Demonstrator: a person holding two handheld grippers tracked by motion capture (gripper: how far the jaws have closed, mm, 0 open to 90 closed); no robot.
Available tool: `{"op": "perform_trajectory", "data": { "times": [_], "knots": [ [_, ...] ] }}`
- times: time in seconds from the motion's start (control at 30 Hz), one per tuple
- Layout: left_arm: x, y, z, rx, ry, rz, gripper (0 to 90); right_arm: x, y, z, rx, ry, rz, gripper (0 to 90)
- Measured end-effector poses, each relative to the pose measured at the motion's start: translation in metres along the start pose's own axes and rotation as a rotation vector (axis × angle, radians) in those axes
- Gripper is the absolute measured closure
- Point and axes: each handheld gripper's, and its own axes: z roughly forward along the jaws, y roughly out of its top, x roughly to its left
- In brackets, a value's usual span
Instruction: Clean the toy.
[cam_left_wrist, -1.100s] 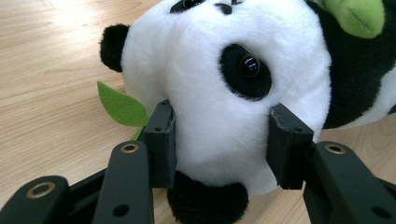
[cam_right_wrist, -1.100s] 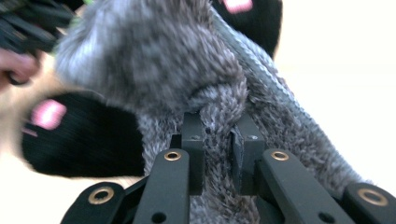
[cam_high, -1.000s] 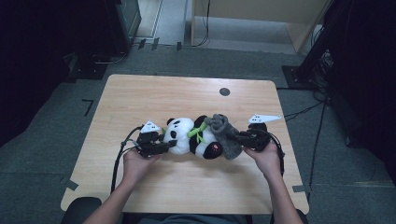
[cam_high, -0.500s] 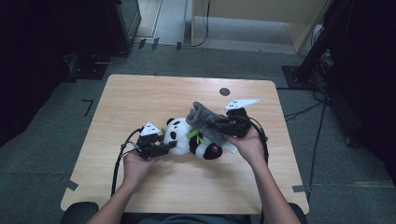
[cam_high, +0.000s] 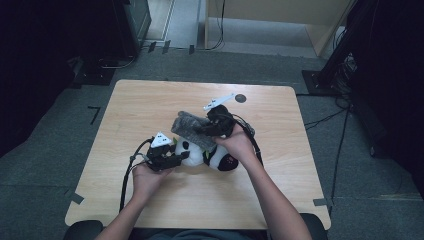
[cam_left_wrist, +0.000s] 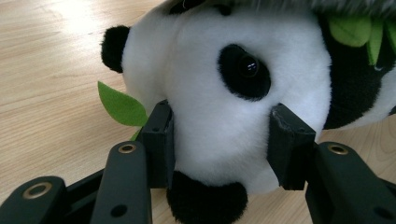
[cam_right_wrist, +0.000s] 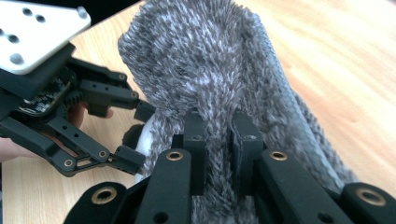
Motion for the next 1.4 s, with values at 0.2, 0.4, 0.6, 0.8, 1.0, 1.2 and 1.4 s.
{"op": "perform_trajectory", "data": {
  "times": [0.2, 0.4, 0.6, 0.8, 1.0, 1.2, 1.4],
  "knots": [
    [-0.001, 0.000, 0.000, 0.013, 0.009, 0.007, 50.4, -0.001, -0.009, 0.012, 0.033, 0.009, -0.003, 80.8],
    [-0.001, 0.001, 0.001, 0.017, 0.003, 0.000, 52.1, -0.010, -0.024, 0.000, 0.023, -0.013, 0.035, 80.9],
    [-0.003, 0.001, 0.001, 0.024, 0.008, 0.012, 52.7, -0.014, -0.042, -0.017, -0.003, -0.022, 0.056, 81.2],
    [-0.001, 0.001, 0.001, 0.028, 0.001, -0.011, 52.8, -0.018, -0.052, -0.036, -0.033, -0.051, 0.076, 81.6],
    [0.001, 0.003, 0.001, 0.033, -0.007, -0.015, 52.8, -0.025, -0.076, -0.054, -0.052, -0.062, 0.117, 81.5],
    [0.002, 0.004, 0.001, 0.032, -0.018, -0.028, 52.6, -0.032, -0.095, -0.062, -0.072, -0.049, 0.146, 81.6],
    [0.004, 0.006, 0.002, 0.040, -0.025, -0.030, 52.6, -0.036, -0.105, -0.067, -0.058, -0.052, 0.157, 81.6]
  ]
}}
